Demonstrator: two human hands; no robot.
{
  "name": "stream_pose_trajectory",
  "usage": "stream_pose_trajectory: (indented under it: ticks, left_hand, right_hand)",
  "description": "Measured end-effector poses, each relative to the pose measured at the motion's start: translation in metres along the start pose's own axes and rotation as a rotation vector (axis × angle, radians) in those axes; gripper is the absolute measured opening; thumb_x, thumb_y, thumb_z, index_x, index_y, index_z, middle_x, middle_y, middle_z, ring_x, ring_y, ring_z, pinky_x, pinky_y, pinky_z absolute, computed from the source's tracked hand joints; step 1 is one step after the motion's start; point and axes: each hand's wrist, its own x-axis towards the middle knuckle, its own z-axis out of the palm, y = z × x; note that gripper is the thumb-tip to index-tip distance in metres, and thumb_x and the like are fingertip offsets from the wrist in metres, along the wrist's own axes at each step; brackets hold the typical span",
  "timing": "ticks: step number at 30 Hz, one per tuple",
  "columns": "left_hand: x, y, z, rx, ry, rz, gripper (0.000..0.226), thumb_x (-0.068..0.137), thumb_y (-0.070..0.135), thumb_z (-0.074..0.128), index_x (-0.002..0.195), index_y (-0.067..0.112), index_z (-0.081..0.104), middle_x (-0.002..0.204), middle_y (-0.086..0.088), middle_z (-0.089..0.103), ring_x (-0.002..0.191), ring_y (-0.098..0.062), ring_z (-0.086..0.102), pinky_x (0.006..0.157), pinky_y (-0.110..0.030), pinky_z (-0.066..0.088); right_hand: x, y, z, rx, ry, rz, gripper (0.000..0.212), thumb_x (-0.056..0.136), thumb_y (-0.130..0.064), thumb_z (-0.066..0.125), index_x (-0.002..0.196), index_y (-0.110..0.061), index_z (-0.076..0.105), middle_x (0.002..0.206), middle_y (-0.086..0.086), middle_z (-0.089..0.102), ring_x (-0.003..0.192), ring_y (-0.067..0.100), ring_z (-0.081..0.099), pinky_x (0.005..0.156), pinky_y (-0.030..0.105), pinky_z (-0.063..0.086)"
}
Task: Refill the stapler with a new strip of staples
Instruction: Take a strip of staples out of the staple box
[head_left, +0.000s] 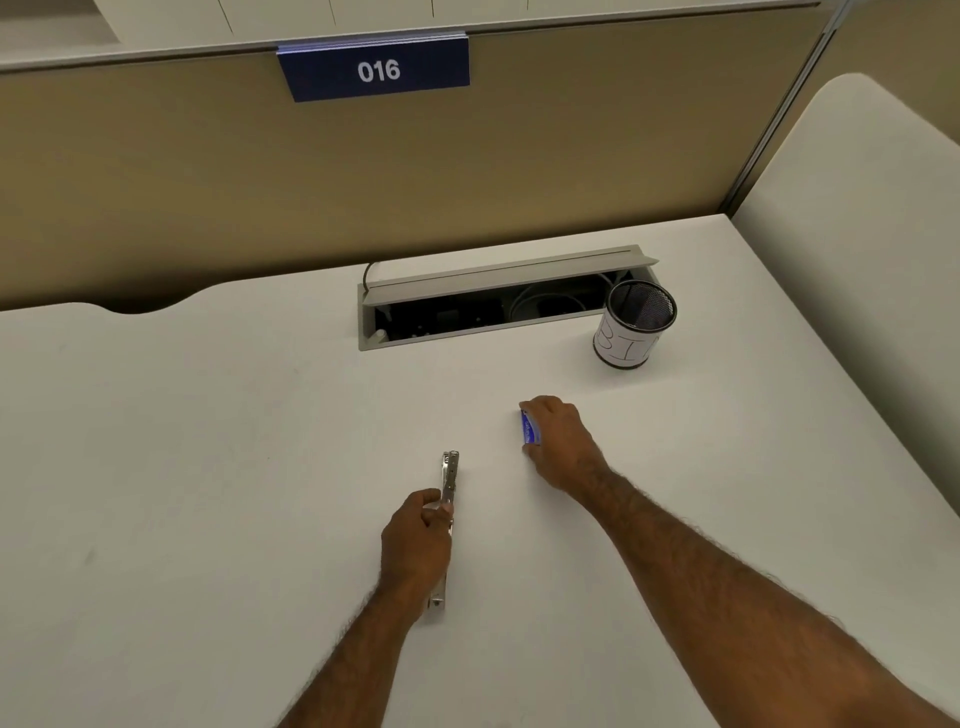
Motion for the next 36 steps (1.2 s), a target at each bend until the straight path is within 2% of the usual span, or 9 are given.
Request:
stream_pose_trajectory:
  ticks: [5,11,17,20,22,25,28,31,36]
  left_hand:
    - [-0.003,0.002,0.003,0.162,0.073,0.107,0.003,0.091,0.015,0.056,0.091,0.017,0.059,0.077,0.003,0.066,0.072,-0.018,0.062,0.057,-0.020,0.043]
    - [-0.005,0.001,0.004,0.317,0.147,0.099,0.007,0.089,0.018,0.056,0.085,0.016,0.062,0.088,-0.001,0.067,0.080,-0.020,0.060,0.069,-0.027,0.041]
    - [-0.008,0.002,0.002,0.256,0.144,0.103,0.005,0.086,0.019,0.061,0.083,0.017,0.059,0.084,-0.001,0.066,0.076,-0.017,0.059,0.063,-0.025,0.040]
    - [-0.012,0.003,0.001,0.197,0.166,0.118,0.015,0.084,0.025,0.067,0.092,0.016,0.058,0.089,0.000,0.062,0.082,-0.019,0.059,0.072,-0.027,0.044]
    - [-0.018,0.004,0.002,0.168,0.264,0.214,0.019,0.084,0.025,0.068,0.098,0.015,0.059,0.092,0.000,0.057,0.080,-0.019,0.057,0.071,-0.027,0.043]
    - [-0.029,0.009,0.005,0.084,0.328,0.385,0.003,0.088,0.019,0.064,0.090,0.017,0.062,0.083,0.001,0.060,0.069,-0.014,0.055,0.064,-0.027,0.043]
    - [-0.033,0.016,0.009,-0.164,0.032,0.130,0.015,0.096,0.027,0.054,0.095,0.017,0.065,0.084,0.002,0.069,0.068,-0.011,0.060,0.063,-0.028,0.052]
    - [-0.035,0.020,0.008,-0.574,-0.343,-0.126,0.023,0.099,0.028,0.049,0.108,0.014,0.065,0.092,-0.007,0.074,0.068,-0.013,0.062,0.061,-0.026,0.049]
    - [-0.038,0.014,0.001,-0.689,-0.420,-0.172,0.021,0.096,0.019,0.055,0.111,0.010,0.066,0.094,-0.009,0.076,0.067,-0.013,0.067,0.061,-0.024,0.055]
  right_hand:
    - [-0.006,-0.001,0.006,0.011,0.012,-0.003,0.059,0.088,-0.017,0.064,0.142,-0.014,0.039,0.144,0.004,0.041,0.131,0.024,0.035,0.103,0.035,0.040]
    - [-0.019,-0.002,0.013,0.052,0.007,-0.030,0.058,0.084,-0.017,0.067,0.137,-0.013,0.044,0.139,0.004,0.047,0.126,0.025,0.041,0.101,0.038,0.042]
    - [-0.031,0.000,0.017,0.067,-0.048,-0.051,0.064,0.081,-0.019,0.071,0.139,-0.015,0.043,0.140,0.002,0.048,0.125,0.022,0.042,0.102,0.036,0.041]
    - [-0.039,0.000,0.017,0.083,-0.046,-0.042,0.063,0.080,-0.025,0.074,0.136,-0.015,0.047,0.134,0.002,0.051,0.122,0.021,0.045,0.100,0.030,0.040]
    - [-0.046,-0.002,0.015,0.136,-0.020,-0.033,0.062,0.078,-0.028,0.076,0.132,-0.016,0.050,0.130,0.002,0.053,0.118,0.020,0.049,0.096,0.025,0.039]
    - [-0.057,-0.010,0.009,0.280,-0.019,-0.021,0.062,0.075,-0.027,0.080,0.130,-0.017,0.052,0.126,0.000,0.054,0.107,0.013,0.054,0.084,0.015,0.046]
    - [-0.071,-0.022,0.003,0.429,-0.087,-0.052,0.060,0.073,-0.019,0.082,0.126,-0.019,0.054,0.125,0.000,0.055,0.096,0.010,0.058,0.071,0.008,0.049]
    - [-0.085,-0.032,0.000,0.462,-0.158,-0.112,0.062,0.071,-0.019,0.083,0.126,-0.019,0.055,0.123,-0.003,0.057,0.097,0.013,0.062,0.078,0.016,0.053]
    - [-0.100,-0.044,-0.002,0.513,-0.101,-0.072,0.062,0.065,-0.022,0.087,0.119,-0.022,0.057,0.117,-0.006,0.059,0.091,0.009,0.062,0.074,0.013,0.052]
